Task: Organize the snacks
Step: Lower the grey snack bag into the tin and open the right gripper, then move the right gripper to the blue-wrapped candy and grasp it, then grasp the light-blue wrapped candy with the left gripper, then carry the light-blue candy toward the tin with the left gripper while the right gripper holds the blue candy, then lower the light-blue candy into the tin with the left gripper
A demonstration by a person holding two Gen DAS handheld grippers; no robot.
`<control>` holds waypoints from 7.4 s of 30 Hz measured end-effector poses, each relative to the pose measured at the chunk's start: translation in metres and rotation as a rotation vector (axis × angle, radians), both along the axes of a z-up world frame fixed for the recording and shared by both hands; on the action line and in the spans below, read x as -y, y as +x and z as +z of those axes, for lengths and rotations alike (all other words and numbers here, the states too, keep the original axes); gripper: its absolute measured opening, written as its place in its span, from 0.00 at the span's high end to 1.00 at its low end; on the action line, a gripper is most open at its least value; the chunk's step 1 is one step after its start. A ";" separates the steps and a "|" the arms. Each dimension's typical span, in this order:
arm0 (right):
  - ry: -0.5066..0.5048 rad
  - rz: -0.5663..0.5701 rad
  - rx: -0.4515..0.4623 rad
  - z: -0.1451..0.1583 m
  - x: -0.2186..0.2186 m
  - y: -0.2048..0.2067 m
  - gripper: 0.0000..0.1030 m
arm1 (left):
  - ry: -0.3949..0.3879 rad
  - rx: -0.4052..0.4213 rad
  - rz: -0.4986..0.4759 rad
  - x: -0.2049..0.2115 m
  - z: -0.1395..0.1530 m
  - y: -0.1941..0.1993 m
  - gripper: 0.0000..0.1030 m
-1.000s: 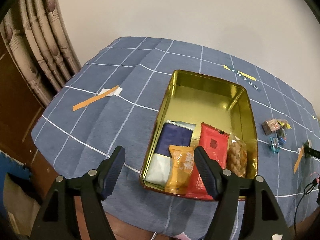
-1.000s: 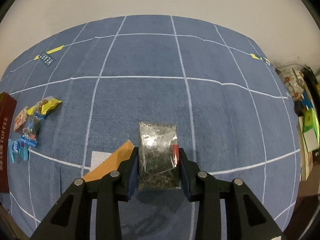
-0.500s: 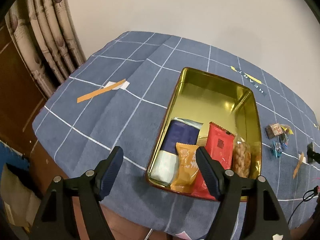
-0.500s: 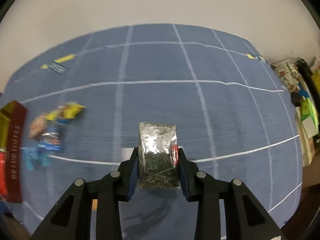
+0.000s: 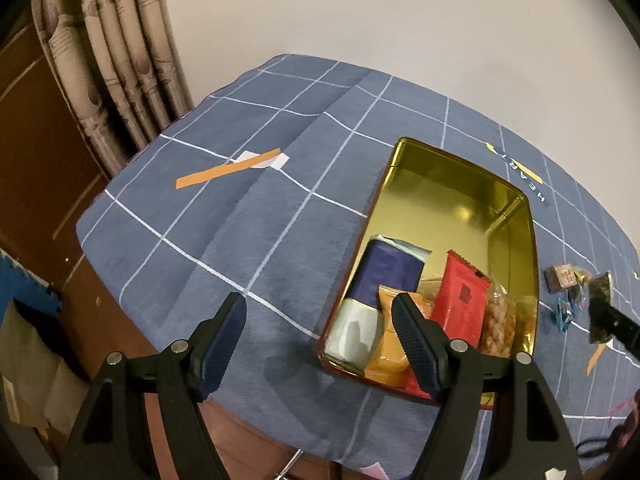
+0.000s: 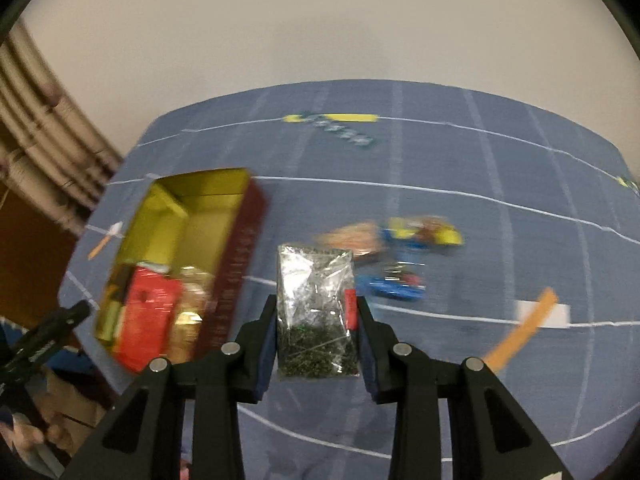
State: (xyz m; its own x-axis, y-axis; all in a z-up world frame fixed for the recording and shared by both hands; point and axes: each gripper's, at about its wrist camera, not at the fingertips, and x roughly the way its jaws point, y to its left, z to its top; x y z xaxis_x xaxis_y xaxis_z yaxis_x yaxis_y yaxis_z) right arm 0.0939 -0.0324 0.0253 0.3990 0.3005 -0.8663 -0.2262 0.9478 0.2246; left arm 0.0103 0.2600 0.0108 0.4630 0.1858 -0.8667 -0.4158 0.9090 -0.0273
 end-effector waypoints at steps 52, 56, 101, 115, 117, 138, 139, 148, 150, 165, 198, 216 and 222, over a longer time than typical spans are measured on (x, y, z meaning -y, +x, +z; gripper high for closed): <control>-0.078 0.242 -0.035 -0.029 -0.131 -0.030 0.63 | -0.001 -0.029 0.033 -0.004 -0.008 0.000 0.30; -0.074 0.243 -0.014 -0.024 -0.130 -0.031 0.62 | 0.004 -0.028 0.030 -0.003 -0.007 0.000 0.30; -0.126 -0.059 -0.062 -0.073 0.056 0.076 0.62 | 0.115 -0.005 -0.180 0.092 0.027 0.037 0.29; -0.164 -0.002 0.092 -0.073 0.091 0.041 0.71 | 0.001 -0.069 -0.433 0.203 0.004 0.085 0.29; -0.155 -0.014 0.108 -0.073 0.103 0.034 0.71 | -0.013 -0.065 -0.465 0.216 -0.002 0.089 0.29; -0.168 -0.101 0.252 -0.077 0.175 0.005 0.71 | -0.104 -0.170 -0.480 0.257 -0.065 0.128 0.51; -0.167 -0.101 0.252 -0.078 0.175 0.005 0.71 | -0.113 -0.174 -0.475 0.256 -0.067 0.129 0.52; -0.165 -0.097 0.233 -0.080 0.174 0.008 0.71 | -0.137 -0.178 -0.482 0.254 -0.070 0.131 0.69; -0.173 -0.095 0.234 -0.080 0.173 0.008 0.71 | -0.129 -0.173 -0.491 0.255 -0.069 0.130 0.70; -0.213 -0.088 0.239 -0.081 0.167 0.008 0.70 | -0.113 -0.130 -0.509 0.250 -0.044 0.106 0.72; -0.231 -0.179 0.224 -0.079 0.165 0.007 0.69 | -0.022 -0.040 -0.304 0.146 0.013 0.102 0.72; -0.236 -0.190 0.230 -0.079 0.163 0.007 0.69 | 0.054 -0.180 -0.214 0.070 -0.025 0.147 0.72; -0.239 -0.191 0.231 -0.080 0.163 0.007 0.69 | 0.053 -0.207 -0.208 0.061 -0.036 0.157 0.71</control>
